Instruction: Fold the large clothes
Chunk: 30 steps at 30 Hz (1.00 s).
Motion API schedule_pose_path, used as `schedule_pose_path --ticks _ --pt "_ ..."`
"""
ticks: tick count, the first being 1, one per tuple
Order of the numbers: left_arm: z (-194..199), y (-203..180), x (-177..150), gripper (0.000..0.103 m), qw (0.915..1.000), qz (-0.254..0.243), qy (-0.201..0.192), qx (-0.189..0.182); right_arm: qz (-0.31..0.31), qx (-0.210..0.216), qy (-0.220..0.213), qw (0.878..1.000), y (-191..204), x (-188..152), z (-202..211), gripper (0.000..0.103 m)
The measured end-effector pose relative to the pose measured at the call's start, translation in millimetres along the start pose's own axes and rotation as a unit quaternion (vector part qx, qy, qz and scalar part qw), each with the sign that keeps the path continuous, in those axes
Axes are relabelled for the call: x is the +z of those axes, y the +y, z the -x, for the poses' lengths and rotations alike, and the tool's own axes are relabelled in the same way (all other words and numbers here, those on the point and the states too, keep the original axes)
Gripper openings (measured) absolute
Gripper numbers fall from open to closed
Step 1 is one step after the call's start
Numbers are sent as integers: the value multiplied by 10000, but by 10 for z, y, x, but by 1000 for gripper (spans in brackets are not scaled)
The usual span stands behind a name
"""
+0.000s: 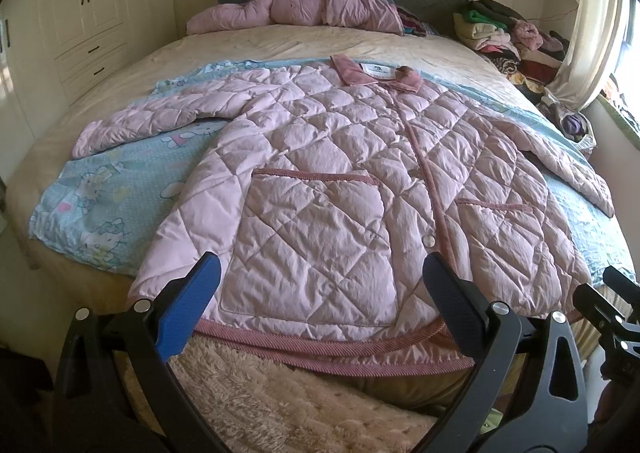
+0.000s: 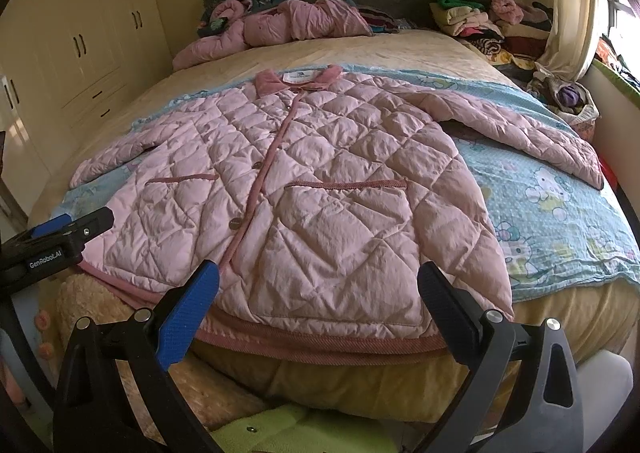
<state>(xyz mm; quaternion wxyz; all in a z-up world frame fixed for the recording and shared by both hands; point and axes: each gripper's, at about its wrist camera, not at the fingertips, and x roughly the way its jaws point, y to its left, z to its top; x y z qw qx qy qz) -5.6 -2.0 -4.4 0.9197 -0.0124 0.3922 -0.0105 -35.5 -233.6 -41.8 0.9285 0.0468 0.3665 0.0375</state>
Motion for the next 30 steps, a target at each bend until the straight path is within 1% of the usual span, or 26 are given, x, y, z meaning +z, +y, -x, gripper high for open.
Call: schedule_pose_path --ticks 20,30 --pt "-4 -14 3 95 10000 -4 14 -8 -4 42 -6 10000 7 20 -15 99" --pt "-89 -66 48 95 9999 -10 137 26 -32 63 44 10000 27 38 -69 99"
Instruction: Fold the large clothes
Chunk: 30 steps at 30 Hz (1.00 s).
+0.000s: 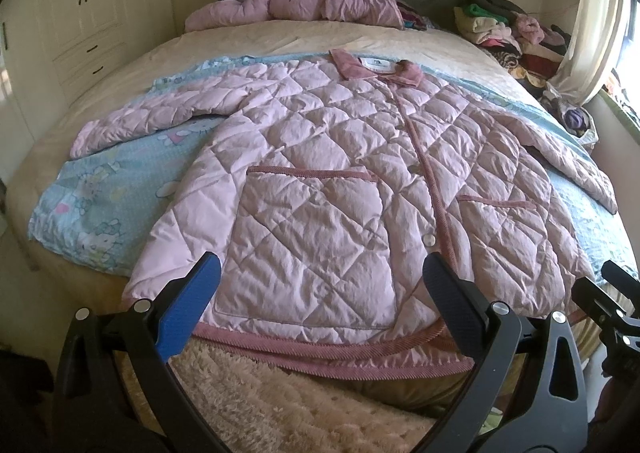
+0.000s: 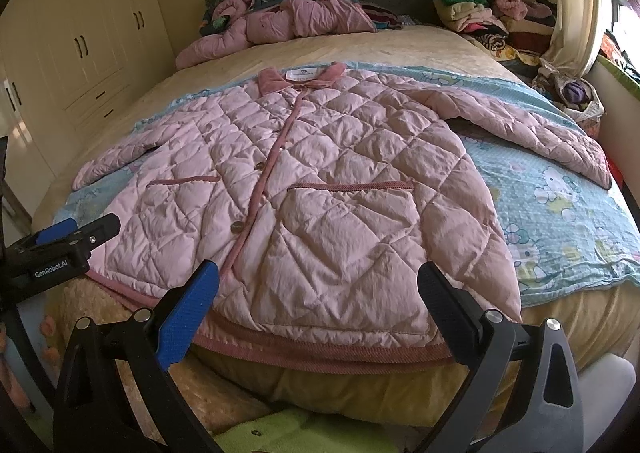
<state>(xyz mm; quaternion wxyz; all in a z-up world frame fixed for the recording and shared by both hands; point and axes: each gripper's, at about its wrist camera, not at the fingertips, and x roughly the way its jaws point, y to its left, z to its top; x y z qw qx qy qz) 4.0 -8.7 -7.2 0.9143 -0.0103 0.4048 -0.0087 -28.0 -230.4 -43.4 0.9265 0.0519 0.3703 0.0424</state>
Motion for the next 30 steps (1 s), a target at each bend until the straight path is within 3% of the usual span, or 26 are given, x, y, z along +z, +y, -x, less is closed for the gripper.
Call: schedule_pose_path --ticks 14,30 --pt "-114 51 267 95 9999 99 45 56 -79 199 220 9995 -5 236 -260 99" --pt "-262 46 804 95 9998 63 143 89 -256 579 199 9978 18 832 -468 99"
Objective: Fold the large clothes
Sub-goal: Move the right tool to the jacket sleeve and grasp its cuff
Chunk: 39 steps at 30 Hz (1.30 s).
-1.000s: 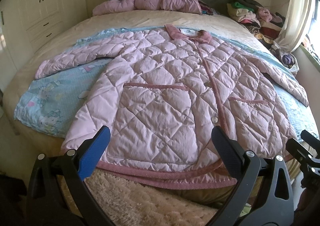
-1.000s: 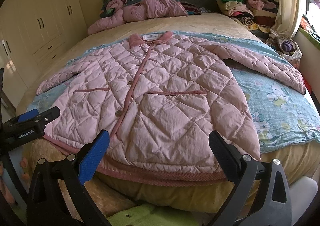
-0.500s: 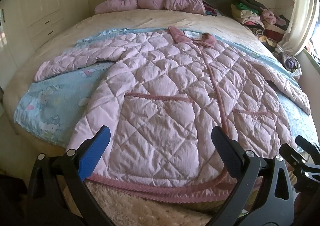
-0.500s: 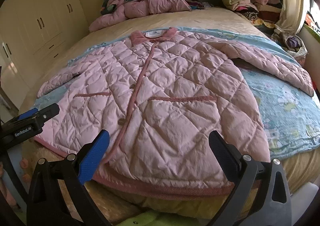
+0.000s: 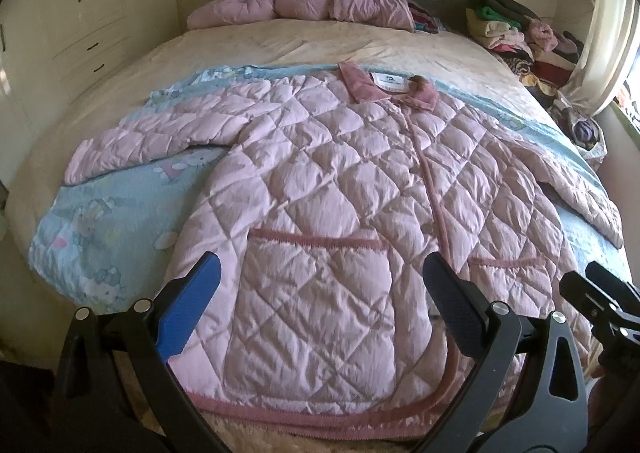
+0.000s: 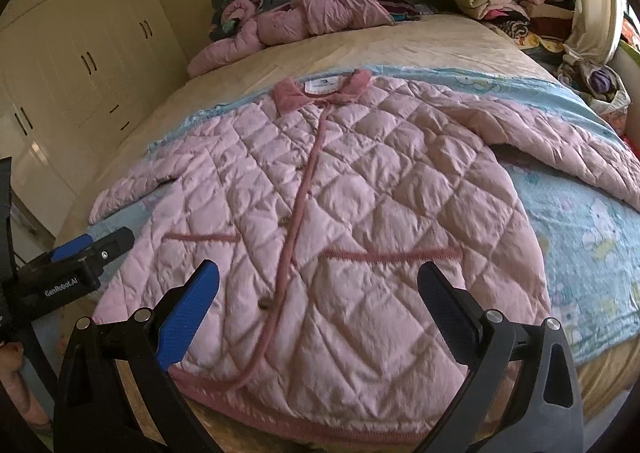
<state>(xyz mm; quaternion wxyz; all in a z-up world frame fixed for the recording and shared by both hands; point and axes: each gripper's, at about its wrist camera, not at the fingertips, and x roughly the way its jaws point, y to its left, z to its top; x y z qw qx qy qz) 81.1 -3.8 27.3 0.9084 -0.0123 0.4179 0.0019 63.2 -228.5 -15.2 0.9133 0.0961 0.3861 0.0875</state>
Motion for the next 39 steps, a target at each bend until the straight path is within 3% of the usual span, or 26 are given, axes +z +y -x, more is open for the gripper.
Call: schedule_pose_path --ticks 22,39 --pt "-247 -204 846 95 9998 -149 -81 39 -277 39 -315 9991 -172 1021 -269 99" --pt "-399 -591 1544 95 9990 -269 -349 -100 -1167 -131 -740 9903 -865 1757 -311 99"
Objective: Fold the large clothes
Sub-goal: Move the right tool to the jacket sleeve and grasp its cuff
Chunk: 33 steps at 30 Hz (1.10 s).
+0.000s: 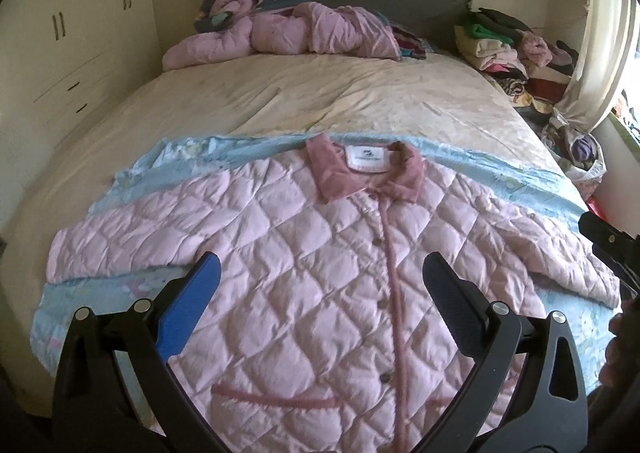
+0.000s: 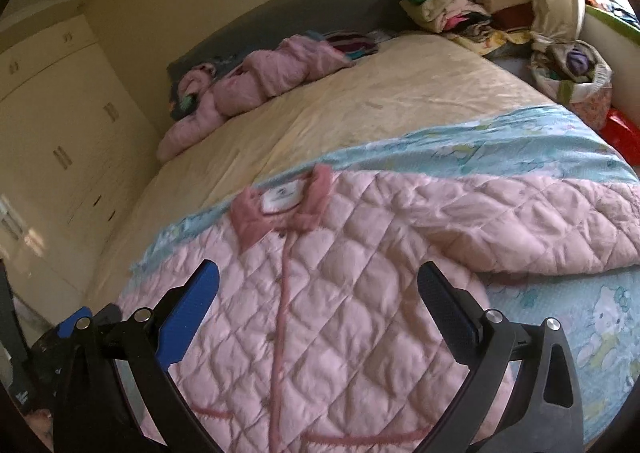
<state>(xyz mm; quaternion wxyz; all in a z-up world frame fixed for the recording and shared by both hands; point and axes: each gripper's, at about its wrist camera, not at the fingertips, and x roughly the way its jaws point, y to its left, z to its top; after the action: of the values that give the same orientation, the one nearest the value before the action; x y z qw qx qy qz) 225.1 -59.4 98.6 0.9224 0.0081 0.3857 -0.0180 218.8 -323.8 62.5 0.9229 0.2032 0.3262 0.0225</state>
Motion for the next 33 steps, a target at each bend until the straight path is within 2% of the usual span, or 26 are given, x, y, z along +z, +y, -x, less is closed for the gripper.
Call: schedule_pose_path --ticks 8,17,25,33 --pt "-269 -296 203 95 9998 -146 41 -87 -385 -812 -369 9953 -549 266 -157 99" --pt "-628 -519 233 95 9992 -188 208 -272 -1172 -1399 -367 9825 -1352 277 -311 99" --pt "-956 -592 142 95 9983 -217 503 -177 -1901 -1930 -419 9617 -2067 191 -379 99" --pt "-1204 -716 -32 95 9967 -291 714 -266 -2729 -2464 -396 9291 -2845 -15 -394 99"
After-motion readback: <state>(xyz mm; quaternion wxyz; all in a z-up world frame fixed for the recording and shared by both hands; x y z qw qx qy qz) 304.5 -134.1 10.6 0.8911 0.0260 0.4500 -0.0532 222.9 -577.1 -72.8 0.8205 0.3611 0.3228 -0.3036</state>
